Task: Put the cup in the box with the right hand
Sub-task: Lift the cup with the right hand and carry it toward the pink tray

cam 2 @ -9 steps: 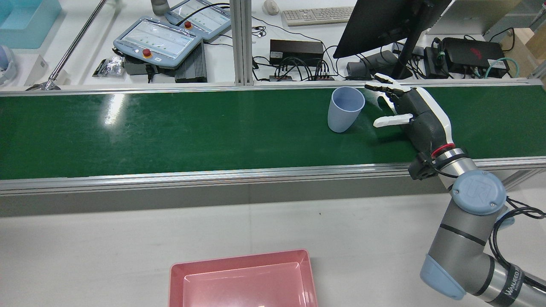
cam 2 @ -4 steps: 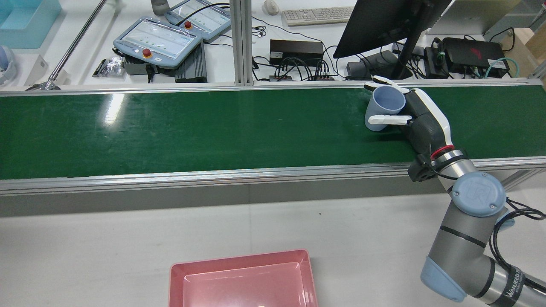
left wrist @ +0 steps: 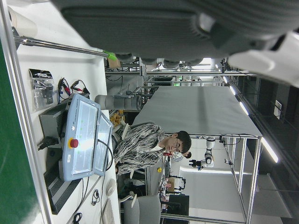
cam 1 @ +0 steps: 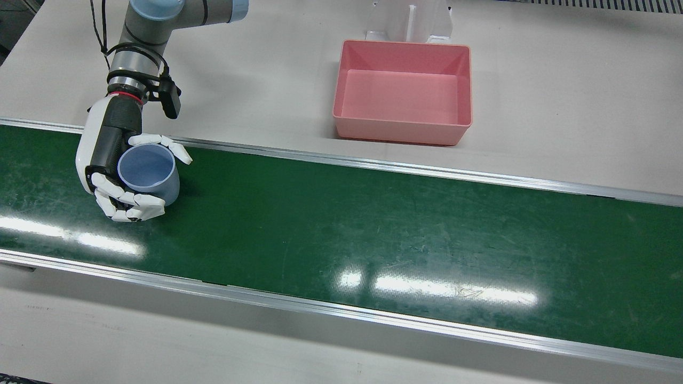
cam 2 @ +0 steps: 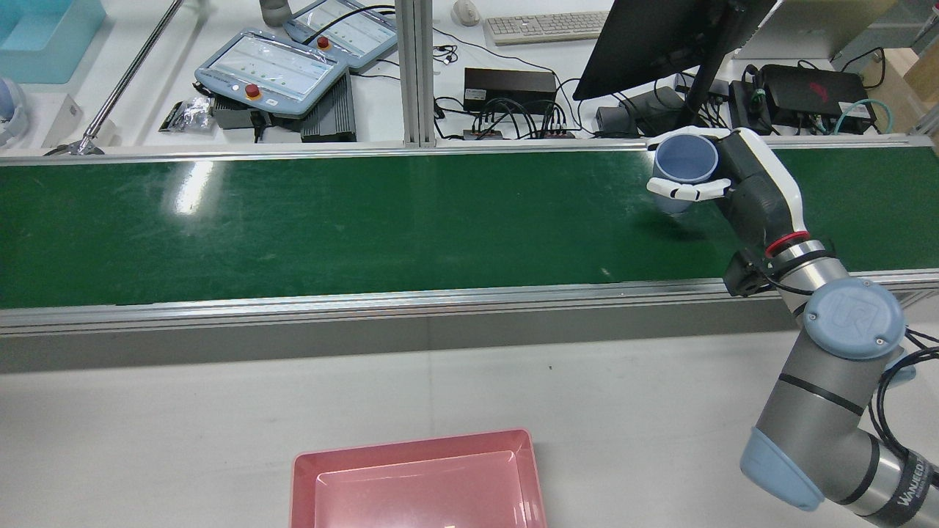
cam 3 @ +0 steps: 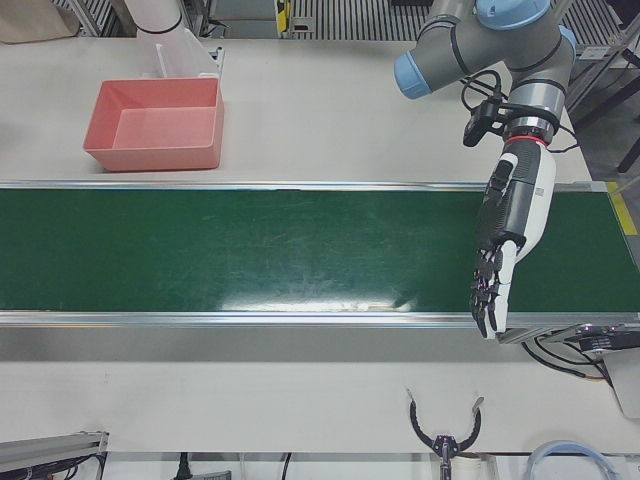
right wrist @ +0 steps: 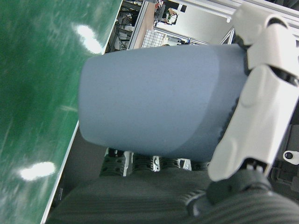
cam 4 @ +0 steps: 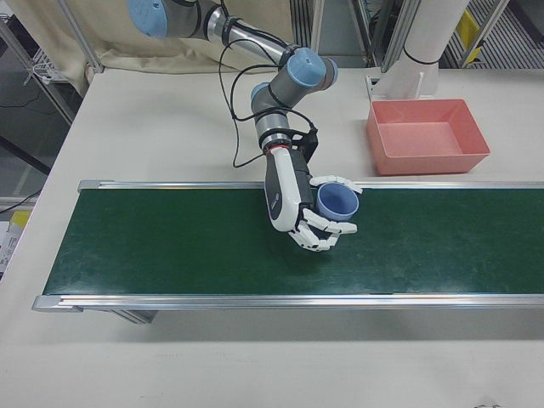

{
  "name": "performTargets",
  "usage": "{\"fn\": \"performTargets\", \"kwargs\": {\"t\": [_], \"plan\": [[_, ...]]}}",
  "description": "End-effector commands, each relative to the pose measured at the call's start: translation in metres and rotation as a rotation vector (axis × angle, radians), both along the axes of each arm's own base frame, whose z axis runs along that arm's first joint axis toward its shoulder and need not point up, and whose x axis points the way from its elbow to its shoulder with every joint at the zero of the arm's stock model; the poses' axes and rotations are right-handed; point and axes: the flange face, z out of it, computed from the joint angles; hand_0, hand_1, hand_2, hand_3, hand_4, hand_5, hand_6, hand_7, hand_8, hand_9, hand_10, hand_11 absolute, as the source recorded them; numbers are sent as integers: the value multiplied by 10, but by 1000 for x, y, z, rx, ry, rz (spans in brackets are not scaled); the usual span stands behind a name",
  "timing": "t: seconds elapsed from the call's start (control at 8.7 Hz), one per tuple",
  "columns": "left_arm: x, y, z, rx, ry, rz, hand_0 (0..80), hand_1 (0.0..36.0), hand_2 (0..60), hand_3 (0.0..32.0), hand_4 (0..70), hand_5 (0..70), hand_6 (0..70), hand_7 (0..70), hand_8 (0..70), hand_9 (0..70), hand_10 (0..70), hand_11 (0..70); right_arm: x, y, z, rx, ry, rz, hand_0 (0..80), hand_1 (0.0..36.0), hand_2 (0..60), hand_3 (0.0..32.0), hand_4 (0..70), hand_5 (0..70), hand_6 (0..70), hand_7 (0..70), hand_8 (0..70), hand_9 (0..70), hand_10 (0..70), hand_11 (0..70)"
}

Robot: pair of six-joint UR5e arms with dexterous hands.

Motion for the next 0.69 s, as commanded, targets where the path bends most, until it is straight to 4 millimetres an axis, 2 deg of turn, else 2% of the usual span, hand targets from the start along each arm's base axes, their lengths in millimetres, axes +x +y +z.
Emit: {"fn": "performTargets", "kwargs": {"t": [0.0,0.11,0.23,0.34,0.46,0.57], "plan": [[0,0,0,0,0,0,0,0,0,0,0,0,0,0,0,0,0,0,24,19,-26,47,-38,6,596,360,600,0,700,183,381,700,636,700,535,700],[0,0,0,0,0,0,0,0,0,0,0,0,0,0,0,0,0,0,16,30,-47,82,-63,-23,566,360,600,0,700,181,374,700,628,700,530,700],[0,0,0,0,0,0,0,0,0,0,0,0,0,0,0,0,0,0,3,53,-87,158,-63,-61,590,360,600,0,700,179,368,700,625,700,531,700],[0,0,1,-1,0,0,0,0,0,0,0,0,0,0,0,0,0,0,-5,81,-123,230,-52,-91,576,360,600,0,700,177,368,700,626,700,530,700],[1,0,1,-1,0,1,0,0,0,0,0,0,0,0,0,0,0,0,-18,97,-146,274,-47,-115,587,360,600,0,700,177,368,700,627,700,529,700],[0,0,0,0,0,0,0,0,0,0,0,0,0,0,0,0,0,0,-47,113,-161,300,-52,-166,575,359,600,0,700,175,368,700,629,700,533,700]]}}
